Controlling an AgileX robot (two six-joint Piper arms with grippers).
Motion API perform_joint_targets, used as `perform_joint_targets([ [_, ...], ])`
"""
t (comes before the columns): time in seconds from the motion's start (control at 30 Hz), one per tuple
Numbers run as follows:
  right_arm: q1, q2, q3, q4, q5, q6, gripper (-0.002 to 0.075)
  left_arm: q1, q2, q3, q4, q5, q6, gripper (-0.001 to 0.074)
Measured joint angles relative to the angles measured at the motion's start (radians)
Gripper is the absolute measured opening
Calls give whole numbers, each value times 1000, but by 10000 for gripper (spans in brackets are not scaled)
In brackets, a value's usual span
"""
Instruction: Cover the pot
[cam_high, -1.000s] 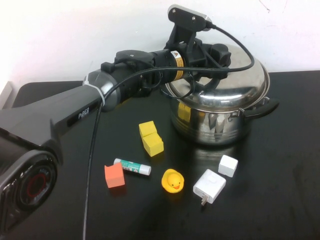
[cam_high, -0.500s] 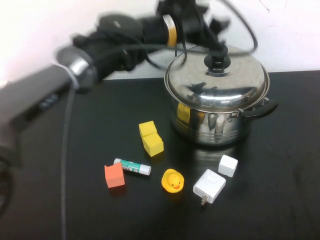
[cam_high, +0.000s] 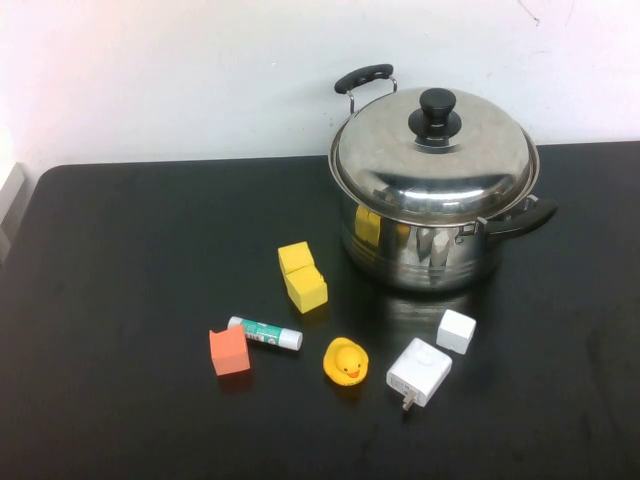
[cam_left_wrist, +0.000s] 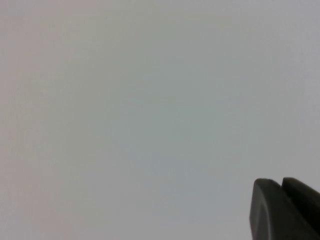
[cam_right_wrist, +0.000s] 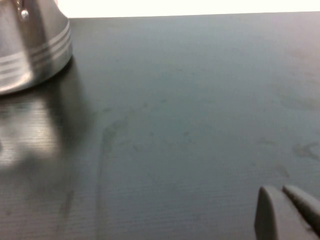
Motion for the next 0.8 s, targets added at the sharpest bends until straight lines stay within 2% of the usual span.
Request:
perform_joint_targets([
  [0.13,0,0,0,0,0,0,-2,0,-119,23,0,32,-45,4],
  [0.3,0,0,0,0,0,0,-2,0,-304,165,-2,39,-102,0],
  [0.53,0,0,0,0,0,0,-2,0,-611,538,-2,-14,-231,0],
  [0.8,0,0,0,0,0,0,-2,0,-867,982,-2,15,-259,0],
])
